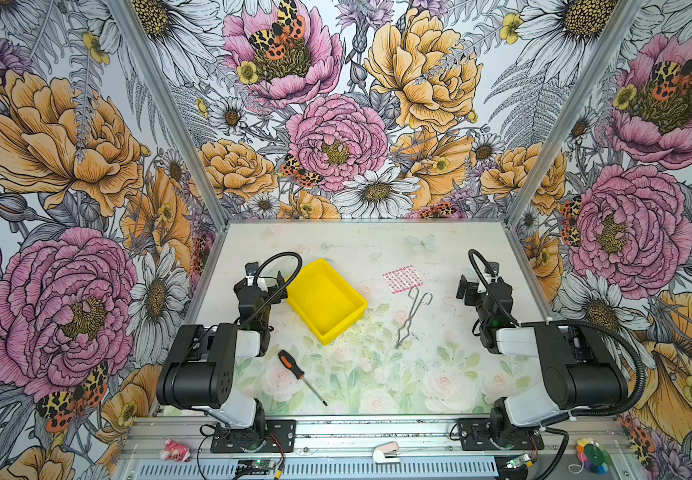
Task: Put the screwdriver in the bin
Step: 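Move the left gripper toward the screwdriver handle while the right arm reaches toward the bin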
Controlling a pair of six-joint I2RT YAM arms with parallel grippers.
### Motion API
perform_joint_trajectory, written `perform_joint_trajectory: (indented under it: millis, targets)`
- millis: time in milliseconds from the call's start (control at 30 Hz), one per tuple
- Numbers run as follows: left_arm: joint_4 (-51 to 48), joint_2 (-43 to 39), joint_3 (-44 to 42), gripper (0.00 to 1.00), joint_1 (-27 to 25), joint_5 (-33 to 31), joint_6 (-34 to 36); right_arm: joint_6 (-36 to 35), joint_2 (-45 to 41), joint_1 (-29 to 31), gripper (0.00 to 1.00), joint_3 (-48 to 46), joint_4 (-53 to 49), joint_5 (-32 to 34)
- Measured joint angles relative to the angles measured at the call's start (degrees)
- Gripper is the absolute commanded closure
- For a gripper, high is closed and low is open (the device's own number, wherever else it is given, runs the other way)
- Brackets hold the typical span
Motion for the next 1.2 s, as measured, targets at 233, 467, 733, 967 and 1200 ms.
perform_joint_trajectory:
  millis: [233,467,733,967,1200]
  targets:
    - [-5.0,-8.0,-2.3,0.01,-0.9,-0.5,0.5,-2.0,-5.0,0.5,0.01,-0.8,-3.1,-3.7]
    - [-24.9,-21.8,4.3,0.01,-2.1,-5.0,-2.0,-3.0,-16.7,3.9,0.01,1.2,-18.3,-3.6]
    - [-53.6,-36.2,11.8,0.01,-12.6,-11.5,-11.3,7.2,-24.8,5.1,0.01,14.0,-47.5,-3.0]
    - [-74.6,-42.3,18.5,0.01,-20.9,-13.0,-20.3,14.8,-27.5,13.0,0.01,14.8,-60.1,-7.1]
    - [-90.5,-41.1,19.7,0.01,-21.9,-9.9,-32.7,15.0,-27.8,26.2,0.01,15.0,-63.9,-9.9]
